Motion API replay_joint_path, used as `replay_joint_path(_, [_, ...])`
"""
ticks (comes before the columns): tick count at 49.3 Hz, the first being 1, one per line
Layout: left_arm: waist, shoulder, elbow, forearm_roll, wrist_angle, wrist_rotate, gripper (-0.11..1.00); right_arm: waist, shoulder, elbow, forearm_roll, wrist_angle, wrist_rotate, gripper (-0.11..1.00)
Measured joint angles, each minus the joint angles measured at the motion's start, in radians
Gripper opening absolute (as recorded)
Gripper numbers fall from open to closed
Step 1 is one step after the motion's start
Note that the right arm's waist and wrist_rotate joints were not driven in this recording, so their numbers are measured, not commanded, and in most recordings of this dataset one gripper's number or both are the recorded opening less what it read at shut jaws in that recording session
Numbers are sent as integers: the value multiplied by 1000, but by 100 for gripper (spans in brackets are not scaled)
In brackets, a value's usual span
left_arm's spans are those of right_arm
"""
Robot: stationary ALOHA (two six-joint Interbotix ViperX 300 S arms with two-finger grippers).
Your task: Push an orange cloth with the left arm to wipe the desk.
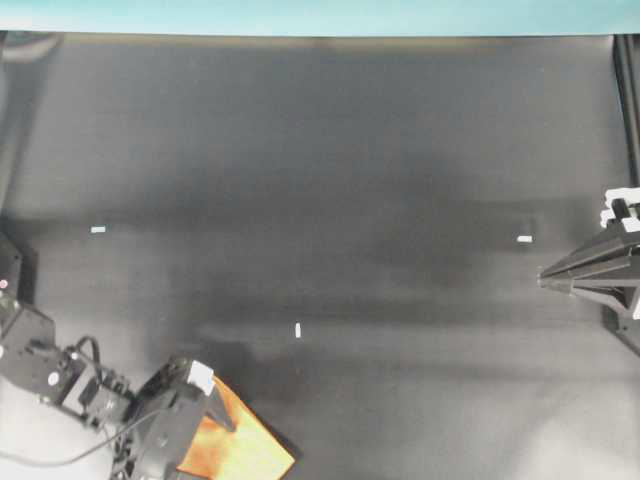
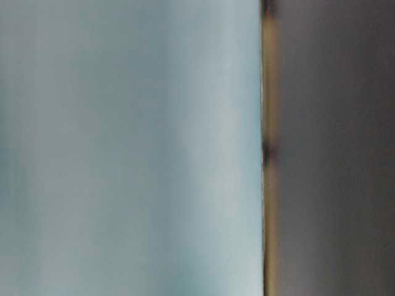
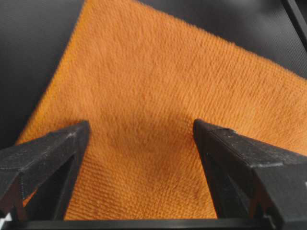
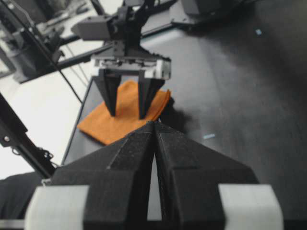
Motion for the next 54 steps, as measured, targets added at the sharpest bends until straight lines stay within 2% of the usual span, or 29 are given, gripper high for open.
replay_joint_path(8, [31,-144,18,-2,18,63,84,-2,-2,-2,0,0,-2,0])
replay_joint_path(16, [28,-313,55,0,120,123,84,0,-6,-2,0,2,-2,0])
replay_joint_path(25, [31,-515,107,0,241,124,84,0,-9,3,0,3,0,0])
replay_joint_path(41, [31,-834,252,0,261,124,84,0,-11,11,0,5,-2,0])
replay_joint_path(47, [32,-900,279,0,262,124,84,0,-11,14,0,5,-2,0])
replay_joint_path(54, [31,-913,287,-2,264,124,84,0,-11,20,0,5,0,0])
